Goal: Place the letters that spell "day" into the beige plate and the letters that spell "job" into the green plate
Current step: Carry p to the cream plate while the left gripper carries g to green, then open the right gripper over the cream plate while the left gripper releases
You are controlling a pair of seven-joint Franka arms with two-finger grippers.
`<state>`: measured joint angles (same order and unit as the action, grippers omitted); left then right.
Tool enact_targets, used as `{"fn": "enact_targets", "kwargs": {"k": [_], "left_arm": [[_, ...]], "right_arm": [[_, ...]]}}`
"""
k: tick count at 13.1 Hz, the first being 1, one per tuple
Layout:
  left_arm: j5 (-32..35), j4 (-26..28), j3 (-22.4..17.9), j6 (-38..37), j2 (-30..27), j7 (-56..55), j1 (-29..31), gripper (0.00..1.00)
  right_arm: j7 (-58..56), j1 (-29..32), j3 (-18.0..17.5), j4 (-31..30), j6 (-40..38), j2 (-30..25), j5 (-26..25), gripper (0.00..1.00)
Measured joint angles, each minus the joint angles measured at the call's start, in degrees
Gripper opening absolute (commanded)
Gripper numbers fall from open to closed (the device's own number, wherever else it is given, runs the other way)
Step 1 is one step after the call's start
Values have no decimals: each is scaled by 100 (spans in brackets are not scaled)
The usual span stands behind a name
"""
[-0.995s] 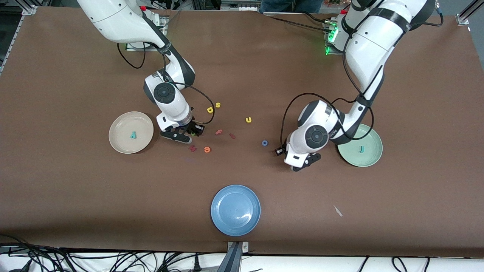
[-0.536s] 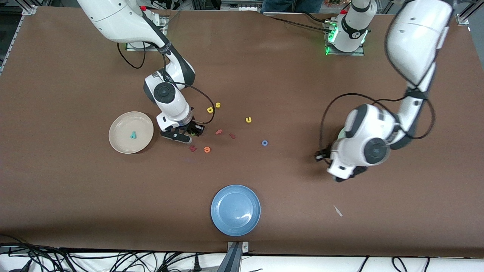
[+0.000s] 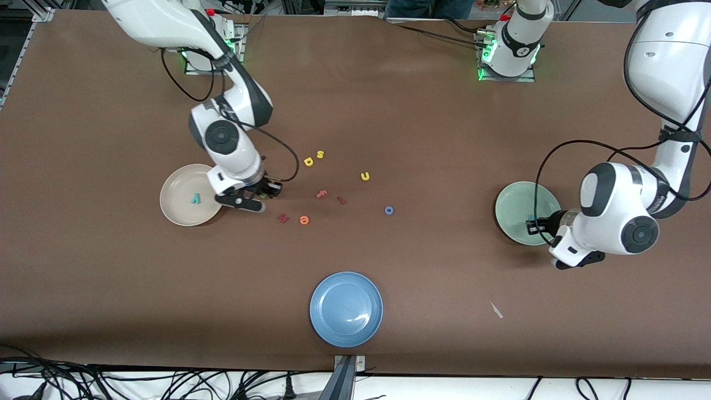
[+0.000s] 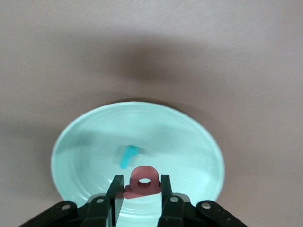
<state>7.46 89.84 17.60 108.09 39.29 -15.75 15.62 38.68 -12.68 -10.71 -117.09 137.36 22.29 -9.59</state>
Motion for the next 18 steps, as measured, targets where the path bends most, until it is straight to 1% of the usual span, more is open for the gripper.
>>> {"fn": "enact_targets", "kwargs": {"k": [1, 4, 6, 7, 8, 9, 10, 12, 14, 15, 16, 18], "left_arm": [[6, 44, 0, -1, 26, 111, 53, 100], [7, 93, 21, -1, 118, 166, 57, 100], [7, 89, 40, 0, 117, 166, 51, 100], [7, 74, 41, 1, 113, 166, 51, 100], [7, 54, 42, 1, 110, 166, 51, 100], [7, 34, 48, 2, 105, 166, 49, 100], [7, 13, 67, 3, 98, 163, 39, 100], [7, -73, 156, 11, 56, 70, 4, 100], [6, -179, 339, 9, -59, -291, -104, 100], [6, -226, 452, 6, -121, -654, -227, 100], [6, -297, 558, 5, -167, -1133, -411, 100], [-122, -466, 639, 6, -206, -2005, -891, 100]], "right_arm": [[-408, 199, 5, -52, -192, -193, 0, 7], [-1527, 741, 40, -396, -531, -710, 0, 8], [-2045, 1044, 102, -653, -680, -978, 0, 15], [-2173, 1117, 159, -770, -702, -1069, 0, 23], [-2216, 1146, 199, -872, -718, -1136, 0, 40], [-2222, 1153, 217, -947, -728, -1172, 0, 63], [-2222, 1153, 228, -992, -730, -1180, 5, 74], [-2222, 1153, 234, -1034, -731, -1178, 70, 74], [-2221, 1153, 237, -1040, -737, -1176, 105, 74], [-2221, 1152, 238, -1041, -740, -1174, 117, 75], [-2212, 1152, 239, -1043, -743, -1168, 195, 78], [-2210, 1148, 209, -1051, -744, -1111, 623, 79]]}}
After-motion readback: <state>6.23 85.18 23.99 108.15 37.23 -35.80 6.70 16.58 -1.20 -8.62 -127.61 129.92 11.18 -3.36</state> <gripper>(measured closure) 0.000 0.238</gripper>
